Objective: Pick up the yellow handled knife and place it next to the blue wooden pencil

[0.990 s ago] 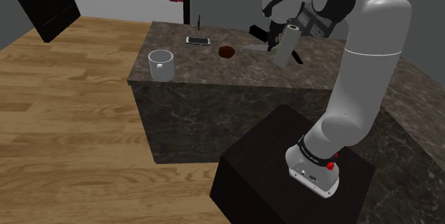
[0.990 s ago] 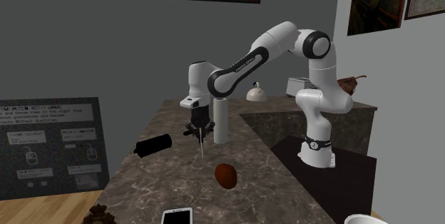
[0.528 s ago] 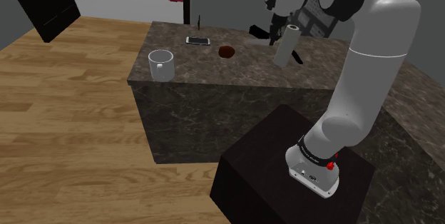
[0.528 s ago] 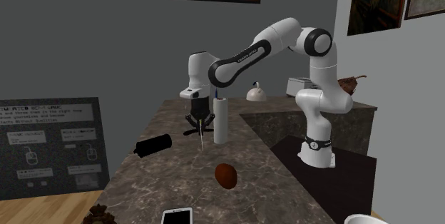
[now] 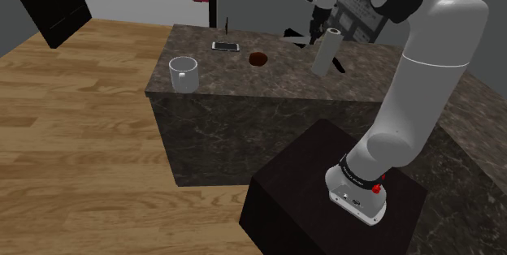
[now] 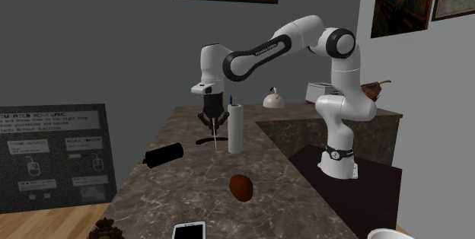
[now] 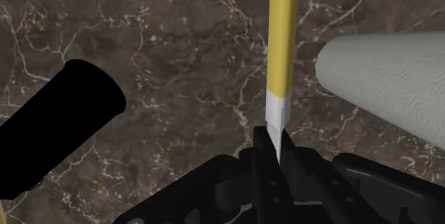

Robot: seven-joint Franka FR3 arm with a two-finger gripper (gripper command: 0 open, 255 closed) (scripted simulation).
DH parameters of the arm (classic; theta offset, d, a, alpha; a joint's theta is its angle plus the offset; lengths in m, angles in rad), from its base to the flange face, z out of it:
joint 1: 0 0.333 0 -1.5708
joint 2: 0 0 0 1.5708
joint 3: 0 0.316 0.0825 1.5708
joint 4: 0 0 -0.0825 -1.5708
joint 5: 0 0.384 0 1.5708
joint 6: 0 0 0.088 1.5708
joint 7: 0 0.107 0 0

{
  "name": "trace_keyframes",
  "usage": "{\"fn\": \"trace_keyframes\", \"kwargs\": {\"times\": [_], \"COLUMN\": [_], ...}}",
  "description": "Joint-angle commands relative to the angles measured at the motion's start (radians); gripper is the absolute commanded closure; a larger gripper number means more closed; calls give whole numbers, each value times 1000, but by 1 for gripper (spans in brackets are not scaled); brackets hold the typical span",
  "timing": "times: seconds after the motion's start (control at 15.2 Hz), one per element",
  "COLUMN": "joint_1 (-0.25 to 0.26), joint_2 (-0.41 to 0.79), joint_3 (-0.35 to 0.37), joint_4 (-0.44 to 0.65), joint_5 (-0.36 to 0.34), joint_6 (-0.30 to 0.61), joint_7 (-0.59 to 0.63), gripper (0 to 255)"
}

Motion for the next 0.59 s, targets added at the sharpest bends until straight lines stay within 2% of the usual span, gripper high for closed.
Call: {"fn": "trace_keyframes", "kwargs": {"times": [0.0, 0.53], "joint_1": [2, 5], "joint_2": [-10, -38], "joint_3": [-3, -12], "joint_4": [17, 94], "joint_5": [-8, -32], "joint_6": [-25, -123], "joint_7": [5, 19], "gripper": [255, 255]}}
